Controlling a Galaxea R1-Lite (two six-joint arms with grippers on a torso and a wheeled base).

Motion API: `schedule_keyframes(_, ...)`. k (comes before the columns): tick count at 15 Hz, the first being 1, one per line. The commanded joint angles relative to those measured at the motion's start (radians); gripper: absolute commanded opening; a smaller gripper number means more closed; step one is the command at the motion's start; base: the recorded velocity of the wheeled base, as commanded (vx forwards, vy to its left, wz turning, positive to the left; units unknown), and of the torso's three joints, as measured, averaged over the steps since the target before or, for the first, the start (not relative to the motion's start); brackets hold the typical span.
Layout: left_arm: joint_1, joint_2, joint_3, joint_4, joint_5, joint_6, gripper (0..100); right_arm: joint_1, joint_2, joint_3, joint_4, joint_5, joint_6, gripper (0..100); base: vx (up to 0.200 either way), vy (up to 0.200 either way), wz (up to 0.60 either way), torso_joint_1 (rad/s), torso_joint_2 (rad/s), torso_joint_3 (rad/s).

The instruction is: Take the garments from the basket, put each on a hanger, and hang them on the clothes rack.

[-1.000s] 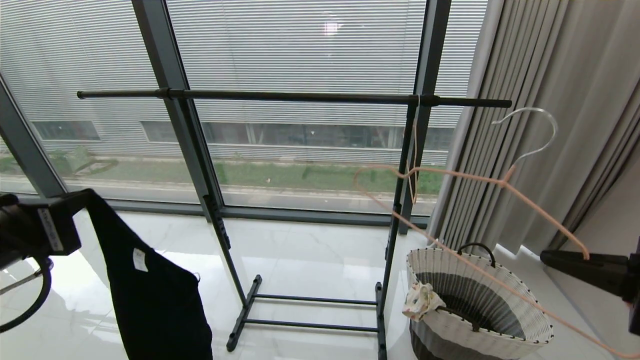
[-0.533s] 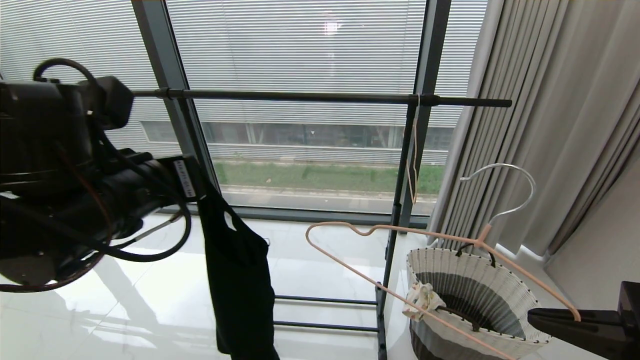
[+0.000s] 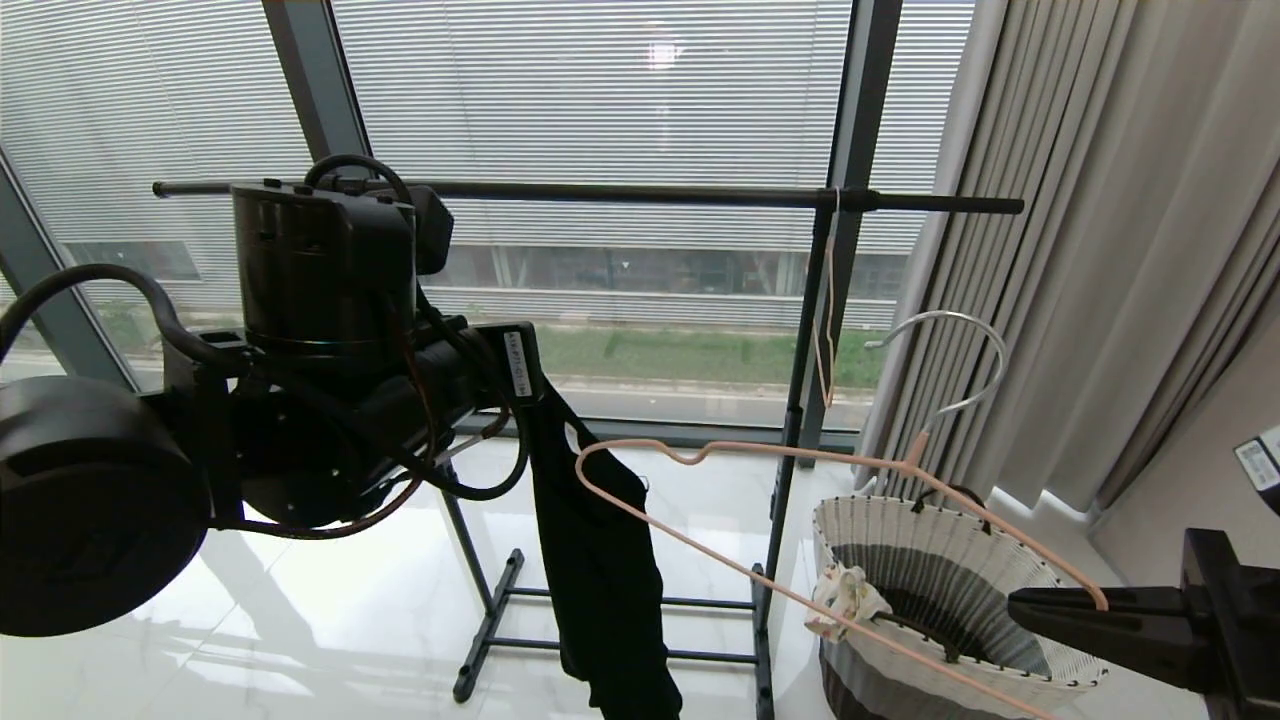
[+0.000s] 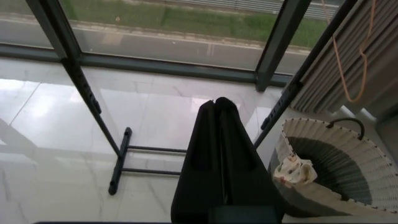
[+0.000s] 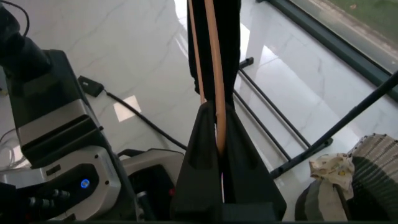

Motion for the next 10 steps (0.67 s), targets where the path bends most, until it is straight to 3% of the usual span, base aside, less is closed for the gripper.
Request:
schedule_keyframes(1, -0.012, 0.022, -0.006, -0.001, 0.0, 0.001, 0, 0.001, 0.107, -0.026, -0.051, -0.001, -0.002, 0, 0.0, 0.0, 0.0, 0.0, 0.0, 0.0)
schedule_keyframes(7, -0.032, 0.033, -0.008, -0.015, 0.0, -0.002, 0, 0.006, 0.204, -0.063, -0.114, -0.027, -0.004, 0, 0.0, 0.0, 0.0, 0.0, 0.0, 0.0)
schedule_keyframes(10, -0.02, 0.067, -0.009, -0.025, 0.04, 0.002, 0, 0.046, 0.202, -0.075, -0.114, -0.027, -0.002, 0, 0.0, 0.0, 0.0, 0.0, 0.0, 0.0)
